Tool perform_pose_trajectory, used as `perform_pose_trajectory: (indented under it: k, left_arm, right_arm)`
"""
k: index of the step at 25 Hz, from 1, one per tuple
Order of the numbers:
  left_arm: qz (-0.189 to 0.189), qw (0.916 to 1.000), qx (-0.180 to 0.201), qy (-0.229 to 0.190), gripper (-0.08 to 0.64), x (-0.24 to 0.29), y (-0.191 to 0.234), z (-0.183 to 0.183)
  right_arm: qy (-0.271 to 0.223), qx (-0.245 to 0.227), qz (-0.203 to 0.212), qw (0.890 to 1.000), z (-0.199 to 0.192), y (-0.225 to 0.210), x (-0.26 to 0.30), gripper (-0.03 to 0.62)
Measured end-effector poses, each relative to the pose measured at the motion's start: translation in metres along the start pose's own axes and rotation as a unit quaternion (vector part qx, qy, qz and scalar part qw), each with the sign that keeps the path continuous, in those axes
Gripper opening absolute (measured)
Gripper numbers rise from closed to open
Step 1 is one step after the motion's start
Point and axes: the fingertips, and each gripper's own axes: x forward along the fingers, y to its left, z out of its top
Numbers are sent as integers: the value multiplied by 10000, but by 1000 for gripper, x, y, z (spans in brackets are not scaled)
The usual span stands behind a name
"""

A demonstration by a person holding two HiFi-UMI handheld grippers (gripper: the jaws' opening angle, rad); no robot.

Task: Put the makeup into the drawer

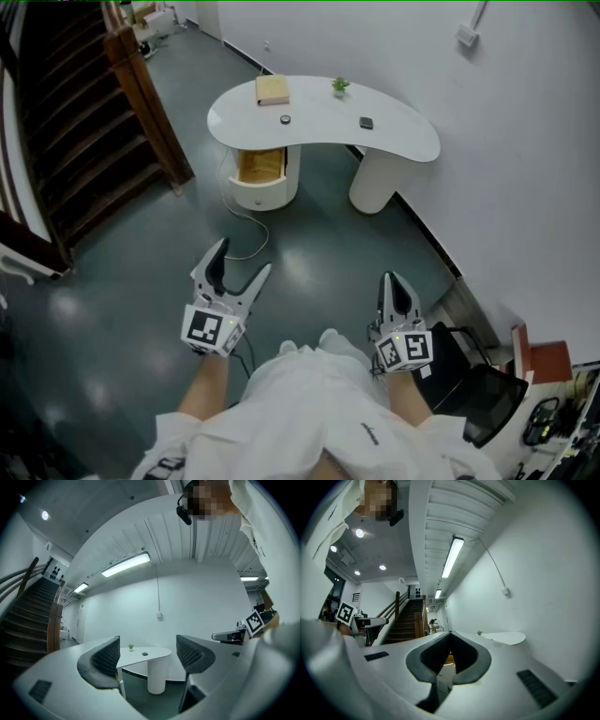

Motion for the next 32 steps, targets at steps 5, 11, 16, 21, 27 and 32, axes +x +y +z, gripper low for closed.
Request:
perform_pose_trajectory:
  k: [5,11,16,21,27,32]
  left_arm:
    - [17,10000,-5,55,364,6,10,-6]
    - [93,9998,-68,165,364,24,19,-16]
    - [128,9997,9,200,364,51,34,-18]
    - [147,9995,-32,267,364,91,47,-26]
    - [176,9991,-107,367,364,149,62,-31]
    - [276,9991,-26,335,364,202,73,-31]
  right_arm:
    - [21,-43,30,10000,-3,1,11,17]
    - [28,28,100,9999,-9,-7,33,17]
    - [32,82,183,9998,-10,-17,66,17]
    - [93,147,218,9996,-17,-38,103,17]
    - [164,198,332,9991,-16,-67,156,17]
    - [204,225,540,9981,-13,-95,204,17]
